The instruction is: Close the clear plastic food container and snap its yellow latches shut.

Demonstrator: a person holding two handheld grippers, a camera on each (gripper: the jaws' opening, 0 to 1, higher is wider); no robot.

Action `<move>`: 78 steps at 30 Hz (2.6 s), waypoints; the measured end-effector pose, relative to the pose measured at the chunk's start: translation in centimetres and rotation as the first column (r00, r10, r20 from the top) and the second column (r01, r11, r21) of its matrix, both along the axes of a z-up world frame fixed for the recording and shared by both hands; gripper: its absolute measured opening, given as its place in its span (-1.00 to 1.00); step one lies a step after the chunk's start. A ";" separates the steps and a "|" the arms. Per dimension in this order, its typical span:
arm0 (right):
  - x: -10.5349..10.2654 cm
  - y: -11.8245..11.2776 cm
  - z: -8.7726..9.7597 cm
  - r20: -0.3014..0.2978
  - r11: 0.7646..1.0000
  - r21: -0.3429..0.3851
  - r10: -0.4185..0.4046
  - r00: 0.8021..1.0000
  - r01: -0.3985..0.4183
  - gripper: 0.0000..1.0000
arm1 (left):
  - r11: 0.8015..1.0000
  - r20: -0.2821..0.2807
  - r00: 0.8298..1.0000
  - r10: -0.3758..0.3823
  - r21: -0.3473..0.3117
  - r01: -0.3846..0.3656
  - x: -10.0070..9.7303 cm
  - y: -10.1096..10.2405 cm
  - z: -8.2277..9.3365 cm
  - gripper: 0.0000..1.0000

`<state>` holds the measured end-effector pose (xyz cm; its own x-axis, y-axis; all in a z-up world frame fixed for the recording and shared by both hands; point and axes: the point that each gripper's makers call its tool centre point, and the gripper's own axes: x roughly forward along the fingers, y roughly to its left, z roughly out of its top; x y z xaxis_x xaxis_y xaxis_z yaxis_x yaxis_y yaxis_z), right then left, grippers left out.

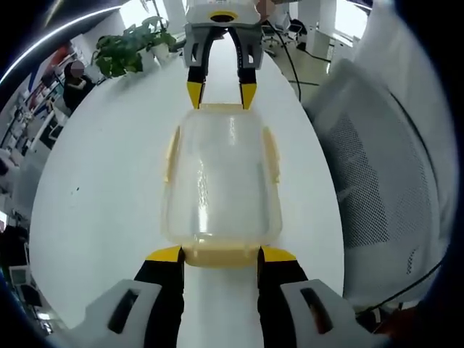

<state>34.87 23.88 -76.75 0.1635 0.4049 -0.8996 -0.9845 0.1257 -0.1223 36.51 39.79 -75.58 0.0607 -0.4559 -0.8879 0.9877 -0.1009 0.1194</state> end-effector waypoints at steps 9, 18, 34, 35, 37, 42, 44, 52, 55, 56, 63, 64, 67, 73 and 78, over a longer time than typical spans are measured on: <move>-0.2 -1.9 -0.2 -0.005 1.000 -0.015 0.001 1.000 -0.001 -0.24 | 1.000 -0.010 1.000 0.002 -0.014 -0.002 -0.2 -2.0 -0.4 -0.24; -0.4 -3.4 -0.7 -0.018 1.000 -0.027 0.003 1.000 -0.004 -0.24 | 1.000 -0.025 1.000 0.002 -0.019 -0.002 -0.5 -3.5 -0.9 -0.24; -0.5 -6.2 -1.1 -0.037 0.999 -0.041 0.010 0.999 -0.012 -0.24 | 0.999 -0.049 0.999 0.008 -0.038 -0.010 -0.8 -6.2 -1.2 -0.24; -0.5 -6.2 -1.2 -0.037 0.999 -0.042 0.011 0.999 -0.012 -0.24 | 0.999 -0.050 0.999 0.008 -0.038 -0.010 -0.8 -6.2 -1.2 -0.24; -0.4 -6.7 -1.1 -0.034 0.999 -0.046 0.013 0.999 -0.015 -0.24 | 0.999 -0.052 0.999 0.011 -0.045 -0.013 -0.8 -6.6 -1.2 -0.24; -0.4 -7.3 -1.3 -0.038 0.999 -0.046 0.011 0.999 -0.013 -0.24 | 0.999 -0.051 0.999 0.010 -0.045 -0.012 -0.7 -7.3 -1.4 -0.24; -0.5 -7.5 -1.3 -0.042 0.999 -0.047 0.012 0.999 -0.014 -0.24 | 0.999 -0.055 0.998 0.010 -0.043 -0.013 -0.8 -7.5 -1.5 -0.24; -0.7 -8.2 -1.2 -0.051 0.999 -0.033 0.011 0.999 -0.013 -0.24 | 0.999 -0.059 0.998 0.013 -0.044 -0.016 -1.0 -8.2 -1.4 -0.24; -0.9 -8.3 -0.9 -0.049 0.999 -0.033 0.017 0.999 -0.018 -0.24 | 0.999 -0.062 0.998 0.013 -0.040 -0.016 -1.2 -8.3 -1.3 -0.24; -1.0 -8.4 -0.7 -0.049 1.000 -0.026 0.013 0.999 -0.014 -0.24 | 0.999 -0.061 0.998 0.013 -0.041 -0.016 -1.2 -8.4 -1.2 -0.24; -1.4 -9.2 -1.0 -0.066 1.000 -0.025 0.016 0.998 -0.018 -0.24 | 0.999 -0.070 0.997 0.012 -0.050 -0.015 -1.7 -9.3 -1.1 -0.24; -1.4 -9.3 -1.1 -0.069 0.999 -0.027 0.015 0.998 -0.017 -0.24 | 0.999 -0.069 0.998 0.013 -0.047 -0.016 -1.7 -9.4 -1.1 -0.24; -1.4 -9.6 -1.1 -0.075 0.999 -0.028 0.016 0.997 -0.019 -0.24 | 0.999 -0.071 0.997 0.014 -0.044 -0.017 -1.7 -9.6 -1.0 -0.24; -1.0 -9.9 -0.3 -0.075 0.999 -0.023 0.025 0.997 -0.027 -0.24 | 0.999 -0.075 0.997 0.022 -0.044 -0.025 -1.5 -9.8 -0.2 -0.24; -1.1 -10.4 -0.5 -0.097 0.999 -0.019 0.027 0.995 -0.029 -0.24 | 0.998 -0.091 0.996 0.024 -0.060 -0.029 -1.6 -10.4 -0.2 -0.24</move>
